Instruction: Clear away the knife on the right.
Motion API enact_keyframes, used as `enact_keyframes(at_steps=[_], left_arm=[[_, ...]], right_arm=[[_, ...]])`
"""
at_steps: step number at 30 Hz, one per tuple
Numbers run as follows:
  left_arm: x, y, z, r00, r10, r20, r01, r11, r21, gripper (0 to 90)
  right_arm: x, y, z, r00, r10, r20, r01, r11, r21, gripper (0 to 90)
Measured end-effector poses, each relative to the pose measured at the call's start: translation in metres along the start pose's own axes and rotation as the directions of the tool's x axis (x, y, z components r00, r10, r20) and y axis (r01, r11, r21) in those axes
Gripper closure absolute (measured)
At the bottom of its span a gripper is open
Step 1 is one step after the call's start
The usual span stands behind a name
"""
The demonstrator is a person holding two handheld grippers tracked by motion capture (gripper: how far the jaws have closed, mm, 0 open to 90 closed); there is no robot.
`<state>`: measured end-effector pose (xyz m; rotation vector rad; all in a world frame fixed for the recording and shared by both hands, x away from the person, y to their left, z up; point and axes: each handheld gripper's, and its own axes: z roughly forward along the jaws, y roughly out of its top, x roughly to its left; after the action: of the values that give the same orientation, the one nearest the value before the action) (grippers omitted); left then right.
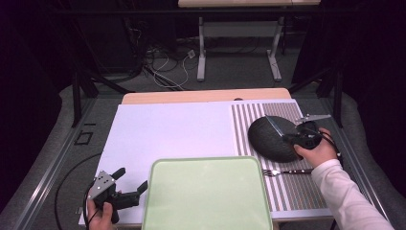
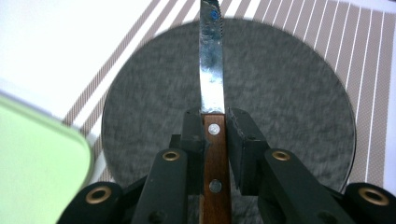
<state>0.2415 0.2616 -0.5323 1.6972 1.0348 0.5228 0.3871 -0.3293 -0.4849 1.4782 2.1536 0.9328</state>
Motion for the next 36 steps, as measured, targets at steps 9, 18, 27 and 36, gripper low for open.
enact_keyframes(at_steps=[9, 18, 27, 36], left_arm=[[-0.001, 0.000, -0.001, 0.9999, 0.012, 0.004, -0.012, 0.9999, -0.001, 0.4], [-0.002, 0.000, 0.000, 0.9999, 0.008, 0.014, -0.008, 1.0000, 0.000, 0.4], [-0.003, 0.001, -0.001, 0.9997, 0.015, 0.019, -0.015, 0.9999, -0.005, 0.4], [-0.002, 0.001, -0.003, 0.9998, 0.011, 0.017, -0.011, 0.9999, -0.010, 0.4]], right_arm=[[0.029, -0.029, -0.014, 0.9993, -0.029, 0.022, 0.029, 0.999, 0.020, 77.1], [0.052, -0.049, -0.032, 1.0000, -0.006, -0.008, 0.006, 1.000, 0.012, 77.1], [0.079, -0.075, -0.048, 0.9984, -0.057, 0.003, 0.057, 0.998, -0.002, 77.1], [0.093, -0.086, -0.057, 0.9972, -0.072, -0.022, 0.072, 0.997, -0.004, 77.1]])
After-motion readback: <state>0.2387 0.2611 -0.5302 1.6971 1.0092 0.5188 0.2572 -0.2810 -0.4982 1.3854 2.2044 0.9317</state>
